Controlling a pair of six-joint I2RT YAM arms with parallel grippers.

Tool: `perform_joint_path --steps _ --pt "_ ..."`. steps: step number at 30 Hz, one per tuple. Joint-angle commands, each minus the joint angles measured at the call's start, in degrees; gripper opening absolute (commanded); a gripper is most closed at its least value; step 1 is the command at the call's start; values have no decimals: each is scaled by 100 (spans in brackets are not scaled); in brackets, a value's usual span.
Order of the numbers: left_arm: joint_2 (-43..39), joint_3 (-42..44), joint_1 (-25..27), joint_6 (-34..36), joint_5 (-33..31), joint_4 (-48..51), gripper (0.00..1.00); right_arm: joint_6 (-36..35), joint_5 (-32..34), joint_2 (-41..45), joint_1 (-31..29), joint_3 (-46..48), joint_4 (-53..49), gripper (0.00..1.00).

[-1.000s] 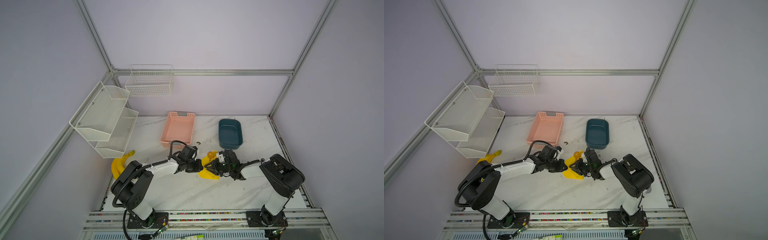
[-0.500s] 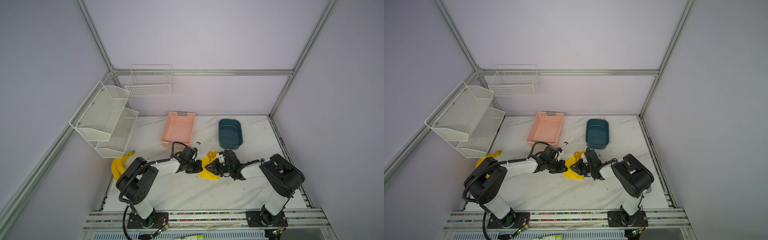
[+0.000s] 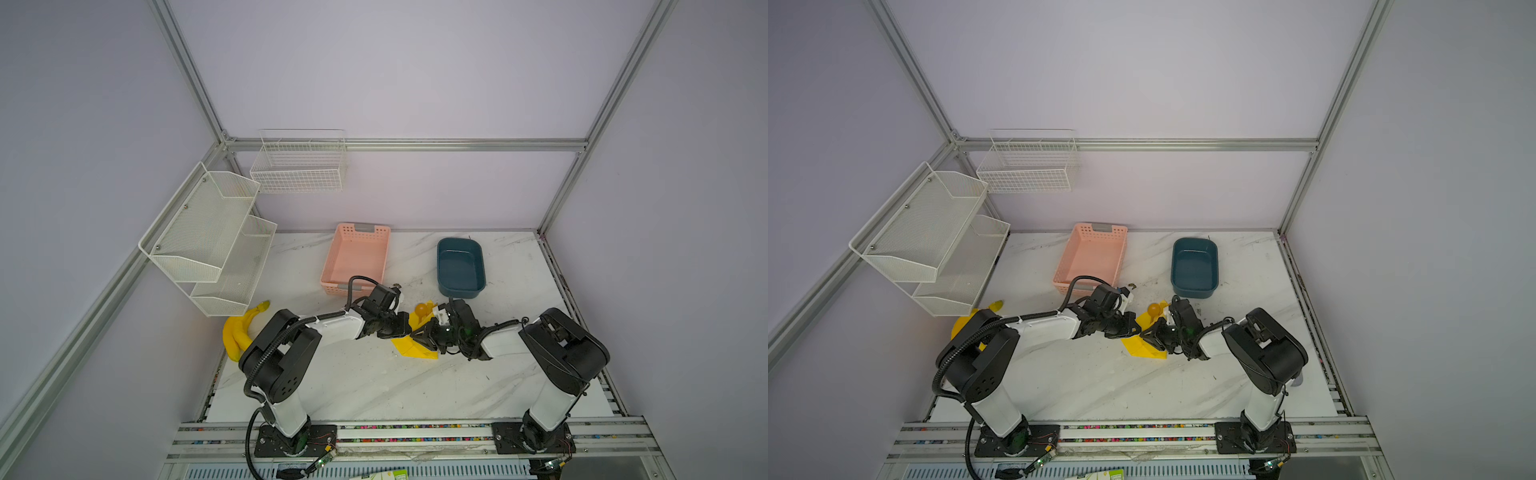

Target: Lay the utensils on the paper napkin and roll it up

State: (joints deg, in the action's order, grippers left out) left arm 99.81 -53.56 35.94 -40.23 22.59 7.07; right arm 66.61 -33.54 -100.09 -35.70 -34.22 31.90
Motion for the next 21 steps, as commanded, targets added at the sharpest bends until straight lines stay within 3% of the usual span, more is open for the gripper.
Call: perform_joint_path --steps 1,21 --pt "72 -471 -41 87 120 -40 0 54 1 -45 -33 82 -121 21" --pt "371 -79 -44 -28 79 -65 0 -64 22 249 -33 -48 -448 21"
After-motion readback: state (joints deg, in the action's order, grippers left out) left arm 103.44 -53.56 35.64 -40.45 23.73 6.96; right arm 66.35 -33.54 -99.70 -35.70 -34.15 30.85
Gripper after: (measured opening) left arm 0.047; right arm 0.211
